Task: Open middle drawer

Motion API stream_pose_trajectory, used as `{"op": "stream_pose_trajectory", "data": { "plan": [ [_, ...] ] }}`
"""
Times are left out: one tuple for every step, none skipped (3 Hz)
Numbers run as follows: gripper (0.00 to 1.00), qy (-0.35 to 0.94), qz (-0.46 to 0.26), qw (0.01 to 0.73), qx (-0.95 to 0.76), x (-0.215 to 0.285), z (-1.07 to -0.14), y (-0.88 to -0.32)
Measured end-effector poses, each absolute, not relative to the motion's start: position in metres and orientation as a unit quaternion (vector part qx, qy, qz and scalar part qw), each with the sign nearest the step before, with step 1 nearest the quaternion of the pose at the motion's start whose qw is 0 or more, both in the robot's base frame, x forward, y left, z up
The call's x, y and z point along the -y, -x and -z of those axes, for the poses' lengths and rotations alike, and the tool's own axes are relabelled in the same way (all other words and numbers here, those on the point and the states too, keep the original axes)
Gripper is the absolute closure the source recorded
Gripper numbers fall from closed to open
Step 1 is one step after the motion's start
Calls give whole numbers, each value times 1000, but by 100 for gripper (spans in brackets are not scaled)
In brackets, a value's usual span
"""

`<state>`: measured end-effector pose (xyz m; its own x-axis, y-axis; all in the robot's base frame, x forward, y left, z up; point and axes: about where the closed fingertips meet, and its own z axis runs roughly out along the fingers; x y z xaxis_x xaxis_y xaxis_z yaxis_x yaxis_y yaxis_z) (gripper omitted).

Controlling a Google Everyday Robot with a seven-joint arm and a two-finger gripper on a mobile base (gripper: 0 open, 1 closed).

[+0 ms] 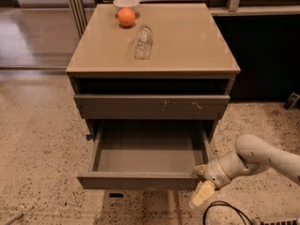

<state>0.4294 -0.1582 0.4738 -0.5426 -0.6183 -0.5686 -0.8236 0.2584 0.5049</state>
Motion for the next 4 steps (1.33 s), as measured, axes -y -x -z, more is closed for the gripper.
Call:
{"op": "stream_pose_trajectory", "data": {
  "plan": [
    [0, 447, -437, 105, -774, 182, -499, -384],
    [0, 449, -439, 108, -771, 179, -511, -388],
    [0, 461, -446, 109, -759, 170, -525, -401],
    [0, 469, -461, 108, -745, 153, -523, -416]
  ]
}}
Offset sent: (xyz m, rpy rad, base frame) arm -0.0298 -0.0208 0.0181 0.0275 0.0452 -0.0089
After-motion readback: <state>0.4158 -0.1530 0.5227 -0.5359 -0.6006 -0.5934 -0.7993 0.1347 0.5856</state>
